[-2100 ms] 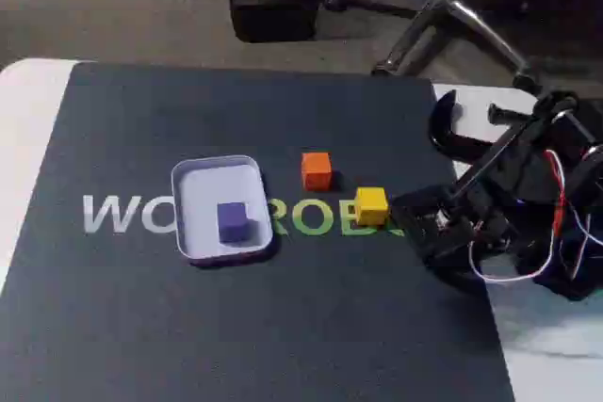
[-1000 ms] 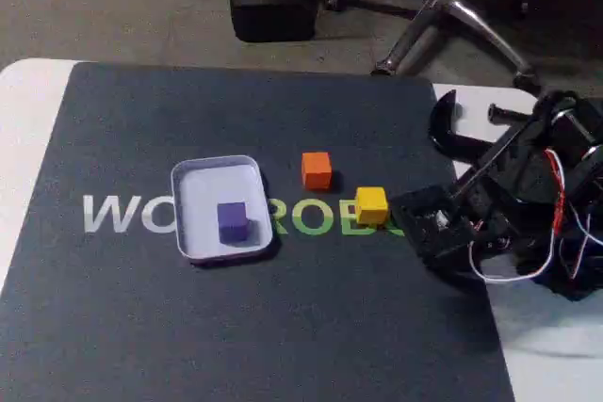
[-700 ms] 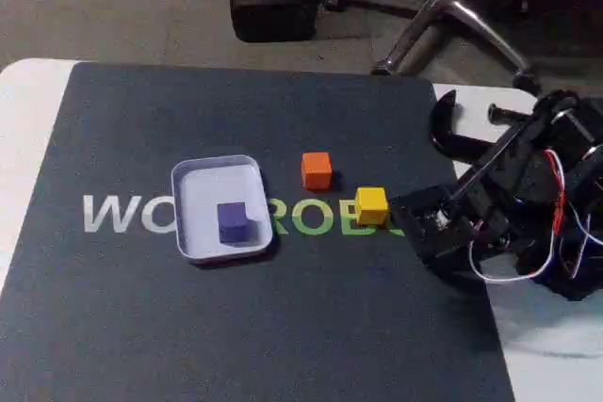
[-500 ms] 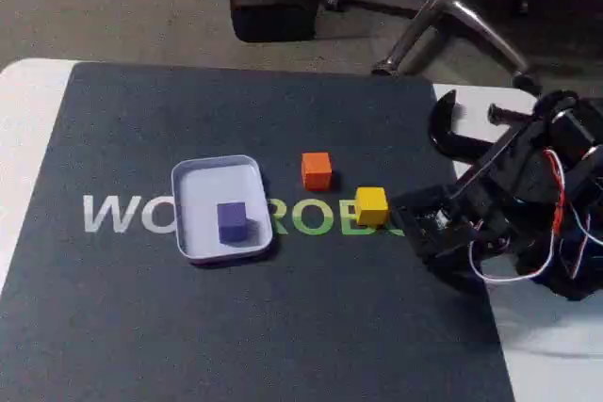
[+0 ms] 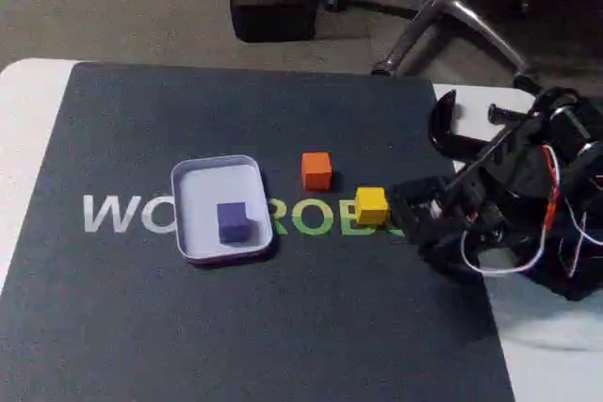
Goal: Move blocks one by one until all three blocks are in the tray.
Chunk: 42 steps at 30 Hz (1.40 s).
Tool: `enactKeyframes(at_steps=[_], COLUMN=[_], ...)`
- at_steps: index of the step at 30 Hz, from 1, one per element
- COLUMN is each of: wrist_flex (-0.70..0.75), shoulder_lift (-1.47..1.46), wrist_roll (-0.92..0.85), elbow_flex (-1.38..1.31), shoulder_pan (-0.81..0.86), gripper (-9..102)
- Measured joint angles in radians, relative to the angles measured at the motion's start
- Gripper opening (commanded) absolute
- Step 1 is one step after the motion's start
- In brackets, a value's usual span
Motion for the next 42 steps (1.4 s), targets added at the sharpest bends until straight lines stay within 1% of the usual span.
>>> enactKeyframes(at_steps=[7, 11, 16, 19, 24, 28, 34, 37, 42], wrist_flex=[-0.012, -0.018, -0.043, -0.100, -0.107, -0.034, 0.166, 0.202, 0.201], shoulder_lift=[-0.002, 0.000, -0.002, -0.002, -0.008, -0.003, -0.034, -0.150, -0.491], wrist_roll=[-0.094, -0.123, -0.132, -0.124, -0.117, -0.123, -0.087, -0.040, 0.117], elbow_flex=[-0.002, -0.002, -0.002, 0.000, -0.020, -0.126, -0.341, -0.451, -0.680], shoulder_pan=[0.284, 0.322, 0.319, 0.322, 0.321, 0.302, 0.242, 0.202, 0.146], gripper=[-8, -8, -7, -5, -2, -2, -2, -1, -1])
